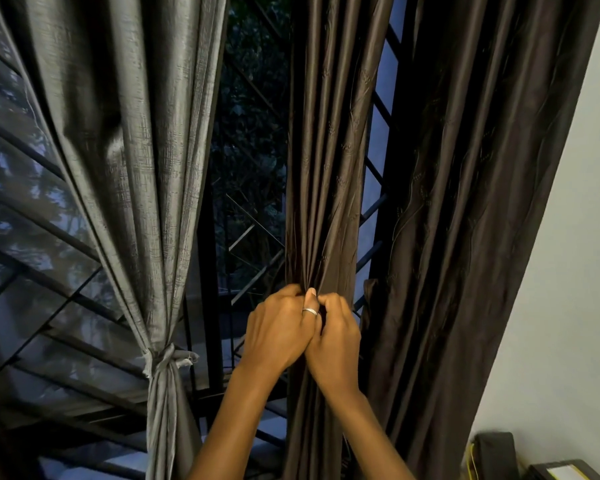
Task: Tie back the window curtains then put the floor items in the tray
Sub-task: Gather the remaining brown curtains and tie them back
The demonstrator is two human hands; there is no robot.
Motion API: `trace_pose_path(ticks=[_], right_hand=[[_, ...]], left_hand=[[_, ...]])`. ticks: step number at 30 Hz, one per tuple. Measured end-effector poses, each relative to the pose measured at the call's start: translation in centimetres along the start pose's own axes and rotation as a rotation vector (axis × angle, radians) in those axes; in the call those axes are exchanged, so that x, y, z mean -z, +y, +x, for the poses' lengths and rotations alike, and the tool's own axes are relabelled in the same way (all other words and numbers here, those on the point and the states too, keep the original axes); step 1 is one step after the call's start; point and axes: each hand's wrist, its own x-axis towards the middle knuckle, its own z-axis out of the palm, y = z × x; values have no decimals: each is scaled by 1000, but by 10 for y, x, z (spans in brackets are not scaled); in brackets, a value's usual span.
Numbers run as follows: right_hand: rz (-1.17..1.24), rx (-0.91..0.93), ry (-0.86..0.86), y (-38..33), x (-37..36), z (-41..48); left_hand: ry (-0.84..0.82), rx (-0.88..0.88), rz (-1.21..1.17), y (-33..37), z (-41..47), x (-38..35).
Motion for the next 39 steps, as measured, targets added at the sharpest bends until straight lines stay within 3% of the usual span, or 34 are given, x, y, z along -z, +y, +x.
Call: trace_pose_path(ticks=[4, 9, 12, 19, 22, 26, 30, 32, 39], right_hand=[[-2, 21, -14, -3, 3, -5], [31, -33, -25, -5, 3, -8], [75, -34, -63, -9, 4, -11], [10, 21, -31, -10, 3, -13], [49, 68, -98, -6, 8, -10], [298, -53, -304, 6, 24, 4], [296, -234, -135, 26, 38, 35], [286, -301, -128, 34, 45, 55], [381, -271, -431, 34, 57, 97]], left_hand=[[0, 107, -152, 6, 2, -3], [-87, 416, -218, 13, 20, -8], [-224, 468, -299, 17, 31, -12], [-228, 629, -614, 18, 42, -18], [-299, 573, -840, 9, 41, -14], [-286, 582, -894, -2, 43, 0], [-271, 597, -970, -13, 41, 5], [-286, 576, -985, -12, 39, 8], [-339, 562, -1029, -6, 39, 8]])
